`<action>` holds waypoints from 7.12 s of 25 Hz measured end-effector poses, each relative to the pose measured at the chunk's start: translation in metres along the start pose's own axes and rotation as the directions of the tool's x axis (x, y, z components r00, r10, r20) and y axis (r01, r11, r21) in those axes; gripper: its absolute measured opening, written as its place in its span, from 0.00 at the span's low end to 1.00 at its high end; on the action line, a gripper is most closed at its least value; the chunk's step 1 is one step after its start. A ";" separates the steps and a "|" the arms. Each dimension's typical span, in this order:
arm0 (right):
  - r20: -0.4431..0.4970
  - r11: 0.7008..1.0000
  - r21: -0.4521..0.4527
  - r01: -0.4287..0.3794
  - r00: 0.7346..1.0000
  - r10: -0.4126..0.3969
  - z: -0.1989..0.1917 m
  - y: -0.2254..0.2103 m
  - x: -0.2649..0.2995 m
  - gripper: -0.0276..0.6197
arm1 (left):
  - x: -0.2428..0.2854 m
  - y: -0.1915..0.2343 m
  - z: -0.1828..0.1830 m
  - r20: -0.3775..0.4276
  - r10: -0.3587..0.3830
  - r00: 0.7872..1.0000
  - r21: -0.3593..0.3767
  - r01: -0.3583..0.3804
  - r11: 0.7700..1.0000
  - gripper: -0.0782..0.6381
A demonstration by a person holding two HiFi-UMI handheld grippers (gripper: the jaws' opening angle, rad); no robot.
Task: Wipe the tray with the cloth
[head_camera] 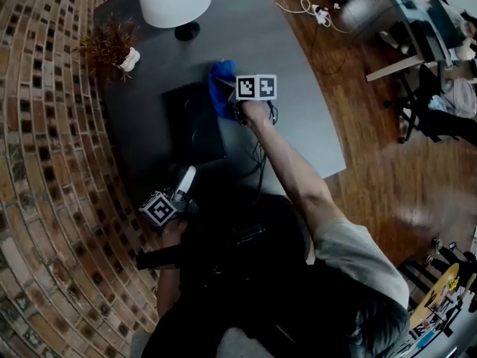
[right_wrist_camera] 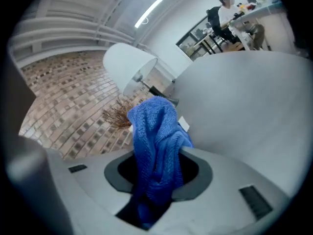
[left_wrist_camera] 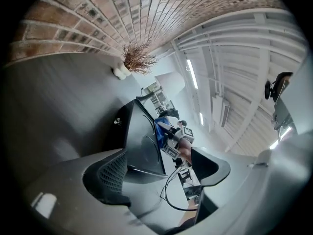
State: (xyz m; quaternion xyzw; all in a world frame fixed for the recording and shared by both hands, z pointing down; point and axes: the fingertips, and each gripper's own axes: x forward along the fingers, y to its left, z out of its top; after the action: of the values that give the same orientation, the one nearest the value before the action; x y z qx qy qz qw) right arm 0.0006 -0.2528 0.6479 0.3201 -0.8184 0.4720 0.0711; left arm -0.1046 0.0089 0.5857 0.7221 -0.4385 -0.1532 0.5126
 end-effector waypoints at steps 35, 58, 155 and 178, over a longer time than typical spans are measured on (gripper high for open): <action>-0.296 0.985 0.174 0.009 0.954 0.044 -0.149 0.023 -0.065 0.25 | 0.008 0.006 -0.003 0.002 0.023 1.000 0.046 -0.023 0.999 0.67; -0.627 0.592 -0.727 -0.348 0.687 -0.367 -0.022 0.048 0.106 0.24 | -0.005 0.025 -0.015 0.147 0.044 0.988 -0.443 0.026 0.896 0.66; -0.677 0.908 -0.336 -0.250 0.734 -0.048 -0.094 0.038 -0.015 0.24 | 0.000 0.061 0.039 0.138 0.141 0.980 -0.215 -0.109 0.971 0.60; -0.204 0.986 0.066 -0.153 0.965 0.163 -0.041 0.056 0.009 0.24 | 0.029 0.025 0.032 -0.086 0.083 0.993 0.115 -0.073 0.991 0.59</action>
State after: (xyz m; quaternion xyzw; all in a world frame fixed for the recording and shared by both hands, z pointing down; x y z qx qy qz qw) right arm -0.0468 -0.2042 0.6331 0.2041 -0.8173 0.5273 0.1106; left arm -0.1212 -0.0358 0.6002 0.7382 -0.4507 -0.0752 0.4963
